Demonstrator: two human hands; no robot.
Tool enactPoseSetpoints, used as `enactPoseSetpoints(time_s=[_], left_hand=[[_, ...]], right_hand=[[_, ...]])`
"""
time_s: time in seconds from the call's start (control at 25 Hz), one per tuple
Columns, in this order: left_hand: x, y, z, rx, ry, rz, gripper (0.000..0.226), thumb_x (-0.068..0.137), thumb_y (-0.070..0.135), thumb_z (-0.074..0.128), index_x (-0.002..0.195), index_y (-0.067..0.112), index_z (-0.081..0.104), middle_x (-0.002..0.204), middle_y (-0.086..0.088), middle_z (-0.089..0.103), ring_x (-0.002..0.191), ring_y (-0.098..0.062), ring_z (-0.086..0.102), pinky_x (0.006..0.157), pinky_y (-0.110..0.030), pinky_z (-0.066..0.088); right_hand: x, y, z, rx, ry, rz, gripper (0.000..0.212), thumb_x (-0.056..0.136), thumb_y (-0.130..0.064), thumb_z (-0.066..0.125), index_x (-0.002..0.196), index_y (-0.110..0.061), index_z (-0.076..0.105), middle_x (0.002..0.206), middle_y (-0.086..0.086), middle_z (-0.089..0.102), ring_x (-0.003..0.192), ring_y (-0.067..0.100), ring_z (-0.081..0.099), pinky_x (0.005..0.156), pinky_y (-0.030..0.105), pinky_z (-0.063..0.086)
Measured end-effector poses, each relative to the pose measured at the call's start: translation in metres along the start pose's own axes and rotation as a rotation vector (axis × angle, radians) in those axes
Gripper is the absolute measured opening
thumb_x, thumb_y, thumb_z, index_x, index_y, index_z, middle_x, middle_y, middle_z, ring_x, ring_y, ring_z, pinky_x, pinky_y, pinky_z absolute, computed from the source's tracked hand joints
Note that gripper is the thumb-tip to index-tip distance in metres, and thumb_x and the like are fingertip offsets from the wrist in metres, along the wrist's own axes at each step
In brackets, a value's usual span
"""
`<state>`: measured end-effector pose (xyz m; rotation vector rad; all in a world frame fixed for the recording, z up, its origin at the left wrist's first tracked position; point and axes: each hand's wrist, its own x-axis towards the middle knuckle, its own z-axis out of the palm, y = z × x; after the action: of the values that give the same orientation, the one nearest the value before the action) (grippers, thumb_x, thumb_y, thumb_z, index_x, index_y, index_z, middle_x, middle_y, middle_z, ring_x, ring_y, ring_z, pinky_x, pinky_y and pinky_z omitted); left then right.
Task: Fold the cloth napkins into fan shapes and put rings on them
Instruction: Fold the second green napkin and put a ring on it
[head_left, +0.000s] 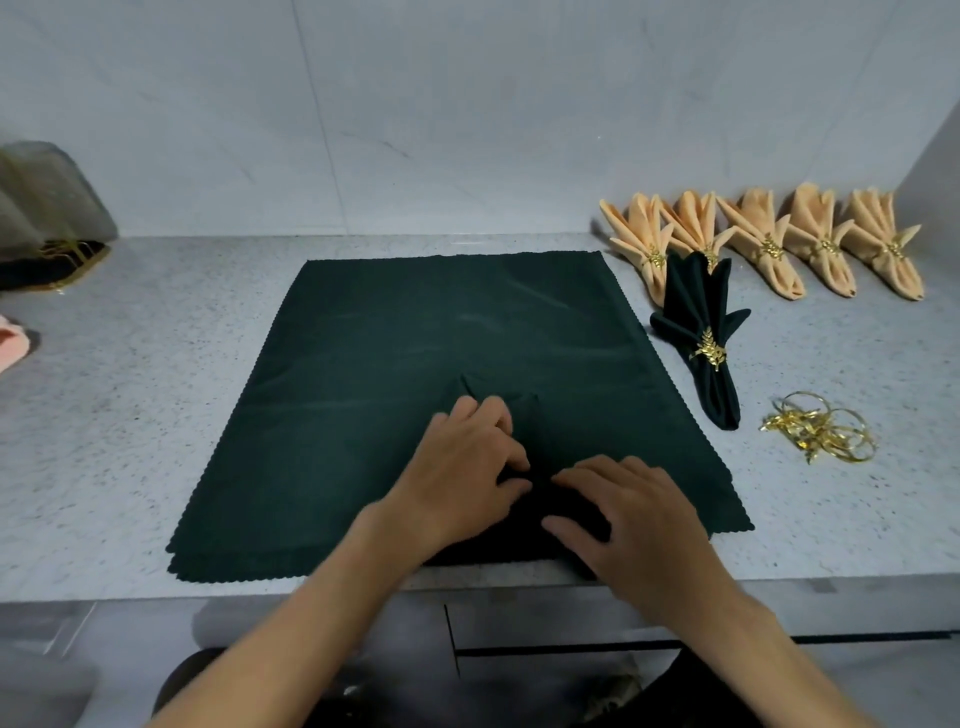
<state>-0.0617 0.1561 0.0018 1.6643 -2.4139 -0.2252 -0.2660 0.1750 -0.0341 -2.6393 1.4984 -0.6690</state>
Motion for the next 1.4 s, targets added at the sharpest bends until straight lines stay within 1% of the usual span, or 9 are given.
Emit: enactPoseSetpoints(time_s=[0.12,0.32,0.48,0.6,0.76,0.92,1.2,1.32,1.4], left_hand=[[0.005,-0.033,-0.002,-0.076,-0.036,0.152,0.021,0.092,0.046,0.061,0.109,0.04,0.072,0.145,0.014,0.046,0.138,-0.009,0.03,0.118,-0.049,0.018],[-0.002,-0.038,0.014,-0.247,0.087,0.055,0.02,0.093,0.037,0.064,0.111,0.041,0.072,0.133,0.016,0.056,0.109,-0.011,0.046,0.095,-0.024,0.038],[-0.007,-0.043,0.011,-0.301,0.135,0.011,0.021,0.093,0.029,0.066,0.112,0.033,0.073,0.119,0.018,0.062,0.098,-0.008,0.053,0.089,-0.025,0.04],[-0.011,-0.05,0.011,-0.347,0.144,0.023,0.019,0.091,0.028,0.069,0.109,0.027,0.075,0.116,0.018,0.064,0.101,-0.003,0.056,0.093,-0.026,0.045],[-0.012,-0.058,0.013,-0.282,0.202,0.067,0.016,0.088,0.026,0.073,0.103,0.024,0.077,0.103,0.015,0.062,0.092,-0.006,0.05,0.084,-0.02,0.042],[-0.011,-0.064,0.016,-0.182,0.25,0.121,0.014,0.087,0.026,0.072,0.098,0.03,0.078,0.095,0.02,0.063,0.086,-0.008,0.046,0.078,-0.031,0.038],[-0.01,-0.065,0.017,-0.022,0.334,0.199,0.023,0.089,0.035,0.058,0.086,0.026,0.078,0.096,0.015,0.063,0.091,-0.013,0.049,0.074,-0.029,0.034],[-0.011,-0.065,0.015,0.008,0.289,0.243,0.028,0.091,0.033,0.051,0.093,0.025,0.077,0.098,0.016,0.065,0.092,-0.014,0.053,0.075,-0.029,0.032],[-0.02,-0.069,0.009,0.012,0.182,0.272,0.034,0.091,0.032,0.047,0.113,0.026,0.072,0.113,0.015,0.061,0.105,-0.013,0.052,0.089,-0.031,0.034]], right_hand=[[0.008,0.009,-0.008,0.007,0.01,-0.014,0.042,0.089,-0.061,0.045,0.104,-0.03,0.069,0.098,-0.017,0.065,0.08,0.014,0.057,0.07,0.033,0.045],[0.005,0.004,-0.008,0.035,-0.076,-0.047,0.031,0.09,-0.048,0.055,0.111,-0.029,0.066,0.101,-0.015,0.065,0.086,0.013,0.061,0.076,0.031,0.05],[0.03,0.045,-0.026,0.079,-0.087,0.073,0.013,0.089,-0.022,0.068,0.1,-0.028,0.072,0.099,-0.017,0.065,0.091,0.015,0.061,0.081,0.034,0.05],[0.028,0.034,-0.015,0.032,0.002,0.015,0.013,0.091,-0.031,0.065,0.1,-0.026,0.072,0.098,-0.015,0.065,0.087,0.015,0.055,0.078,0.037,0.046],[0.023,0.021,0.006,0.123,0.028,0.013,0.015,0.088,-0.035,0.068,0.096,-0.024,0.074,0.095,-0.015,0.06,0.083,0.013,0.051,0.076,0.036,0.043],[0.036,0.016,0.006,0.068,0.027,0.07,0.011,0.085,-0.034,0.073,0.078,-0.027,0.068,0.083,-0.017,0.056,0.077,0.011,0.047,0.073,0.032,0.034],[0.053,-0.007,0.013,-0.032,-0.011,-0.08,0.008,0.086,-0.031,0.071,0.092,-0.025,0.072,0.086,-0.01,0.061,0.076,0.015,0.052,0.069,0.032,0.04],[0.069,-0.02,0.021,0.173,-0.09,-0.035,0.013,0.089,-0.036,0.068,0.097,-0.026,0.07,0.092,-0.012,0.058,0.084,0.012,0.051,0.076,0.03,0.044],[0.072,-0.021,0.028,0.239,-0.052,0.0,0.009,0.088,-0.035,0.069,0.088,-0.026,0.069,0.087,-0.013,0.056,0.081,0.009,0.049,0.074,0.027,0.044]])
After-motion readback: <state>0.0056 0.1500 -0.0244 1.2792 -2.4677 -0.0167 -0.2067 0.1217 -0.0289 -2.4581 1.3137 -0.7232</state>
